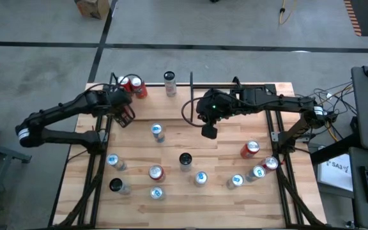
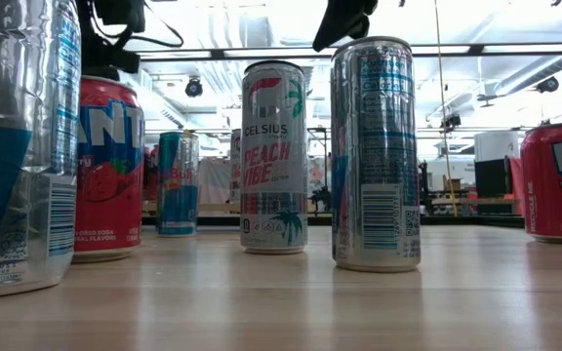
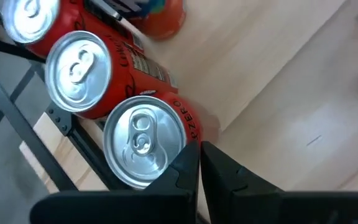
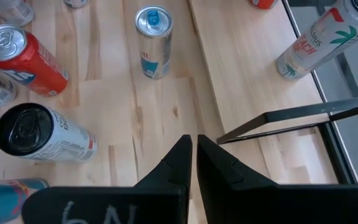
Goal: Place canned beverage on shelf
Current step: Put the red and black soda can on the shelf aligned with the other red and black soda can, then put the blue soda can on the shelf
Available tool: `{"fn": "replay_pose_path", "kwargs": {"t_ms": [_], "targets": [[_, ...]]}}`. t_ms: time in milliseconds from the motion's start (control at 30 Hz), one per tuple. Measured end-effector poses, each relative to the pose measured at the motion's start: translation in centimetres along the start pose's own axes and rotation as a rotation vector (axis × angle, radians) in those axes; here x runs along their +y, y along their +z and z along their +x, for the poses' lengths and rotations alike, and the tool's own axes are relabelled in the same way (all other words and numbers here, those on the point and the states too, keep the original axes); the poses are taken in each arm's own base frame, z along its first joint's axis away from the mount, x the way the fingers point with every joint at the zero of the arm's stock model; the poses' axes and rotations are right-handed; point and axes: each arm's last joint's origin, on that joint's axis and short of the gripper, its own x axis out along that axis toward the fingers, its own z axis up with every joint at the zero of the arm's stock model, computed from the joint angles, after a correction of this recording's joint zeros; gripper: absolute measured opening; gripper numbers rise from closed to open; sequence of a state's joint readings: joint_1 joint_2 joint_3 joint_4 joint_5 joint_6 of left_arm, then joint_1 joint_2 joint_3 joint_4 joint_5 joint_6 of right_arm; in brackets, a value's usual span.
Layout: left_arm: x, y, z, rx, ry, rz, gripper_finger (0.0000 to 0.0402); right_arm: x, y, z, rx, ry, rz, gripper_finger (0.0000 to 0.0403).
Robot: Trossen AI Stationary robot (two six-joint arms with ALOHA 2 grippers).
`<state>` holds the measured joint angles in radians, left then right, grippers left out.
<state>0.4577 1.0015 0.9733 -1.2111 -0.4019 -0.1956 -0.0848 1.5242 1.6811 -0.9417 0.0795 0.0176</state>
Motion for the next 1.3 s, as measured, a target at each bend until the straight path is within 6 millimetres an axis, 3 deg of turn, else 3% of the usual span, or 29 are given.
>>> {"fn": "replay_pose_path", "kwargs": {"t_ms": [100, 267, 567, 800, 1000, 1300], "targets": [[0.0, 0.0, -0.9, -0.070, -0.059, -0.037, 0.0000, 0.4, 0.0, 0.0, 0.000, 0.007, 0.027, 0.0013], [-1.0, 0.5, -3.3, -0.355, -0.284, -0.055, 0.0000, 1.5, 0.0, -0.1, -0.002, 0.030, 0.058, 0.0013], [-4.0, 0.3, -6.4, -0.776, -0.510, 0.101, 0.0000, 4.3, -0.3, -0.5, -0.001, 0.089, 0.038, 0.0013], [-6.3, 0.1, -5.9, -0.900, -0.573, 0.187, 0.0000, 5.9, -0.4, -0.8, -0.002, 0.126, 0.057, 0.0013], [-6.5, 0.2, -5.9, -0.954, -0.560, 0.217, 0.0000, 6.2, 0.1, -0.4, -0.046, 0.135, 0.053, 0.0013], [-5.9, 0.3, -6.8, -1.032, -0.524, 0.274, 0.0000, 9.0, 0.1, 3.3, -0.010, 0.159, 0.015, 0.0013]]}}
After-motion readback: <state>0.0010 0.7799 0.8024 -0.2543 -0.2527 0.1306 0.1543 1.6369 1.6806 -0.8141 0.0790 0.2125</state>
